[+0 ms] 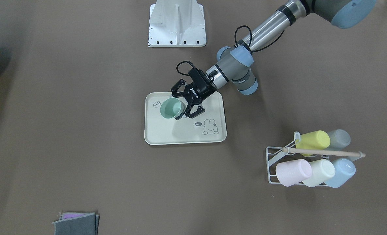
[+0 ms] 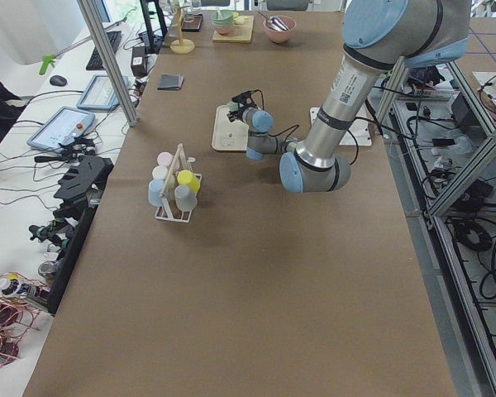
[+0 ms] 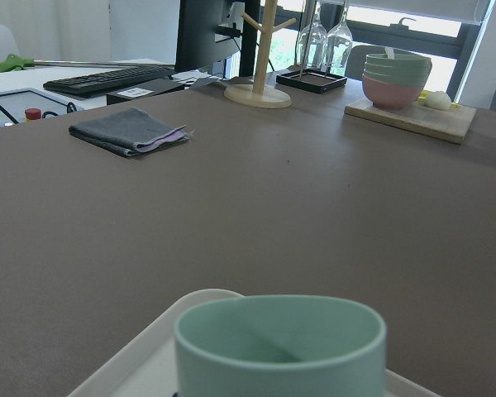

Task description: Pick up and place green cup on tray

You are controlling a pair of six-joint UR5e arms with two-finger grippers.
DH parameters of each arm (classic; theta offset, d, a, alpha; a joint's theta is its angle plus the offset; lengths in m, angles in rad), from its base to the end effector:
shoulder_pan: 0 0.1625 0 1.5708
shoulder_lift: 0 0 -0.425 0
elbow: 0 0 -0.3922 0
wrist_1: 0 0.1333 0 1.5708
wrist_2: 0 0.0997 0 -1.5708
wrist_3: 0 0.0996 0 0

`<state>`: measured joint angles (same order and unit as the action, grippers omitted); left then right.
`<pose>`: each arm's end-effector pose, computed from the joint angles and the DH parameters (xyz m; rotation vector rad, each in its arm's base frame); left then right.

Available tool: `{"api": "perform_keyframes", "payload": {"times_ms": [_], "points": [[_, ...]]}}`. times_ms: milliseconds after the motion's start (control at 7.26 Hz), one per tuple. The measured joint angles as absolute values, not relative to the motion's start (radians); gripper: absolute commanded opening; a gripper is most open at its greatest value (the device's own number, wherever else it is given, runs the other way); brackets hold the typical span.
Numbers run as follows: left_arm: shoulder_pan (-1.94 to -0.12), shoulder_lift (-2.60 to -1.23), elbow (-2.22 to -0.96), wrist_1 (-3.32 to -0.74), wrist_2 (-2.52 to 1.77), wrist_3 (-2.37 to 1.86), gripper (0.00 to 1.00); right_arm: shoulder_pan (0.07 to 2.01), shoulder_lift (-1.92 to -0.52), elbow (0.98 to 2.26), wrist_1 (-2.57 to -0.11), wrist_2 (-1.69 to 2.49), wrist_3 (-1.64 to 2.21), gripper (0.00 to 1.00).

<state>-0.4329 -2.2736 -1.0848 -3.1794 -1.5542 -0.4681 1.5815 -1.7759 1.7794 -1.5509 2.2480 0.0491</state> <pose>0.6051 -0.4283 0.2809 1.2931 1.3223 0.4554 0.0752 -0.4063 0.6525 0.0095 -0.6775 0.0496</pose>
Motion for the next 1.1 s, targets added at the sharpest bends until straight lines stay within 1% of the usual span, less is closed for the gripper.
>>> {"api": "perform_keyframes", "payload": {"times_ms": [826,1102], "points": [[-0.434,-2.274,-1.103,-3.18,-1.554,-0.466,0.99,1.582,-1.773,1.782,-1.549,2.25,0.051,1.0],[-0.436,-2.276,-1.156,-3.163,-1.556,-0.468,0.99,1.582,-1.773,1.781,-1.549,2.25,0.051,1.0]]}}
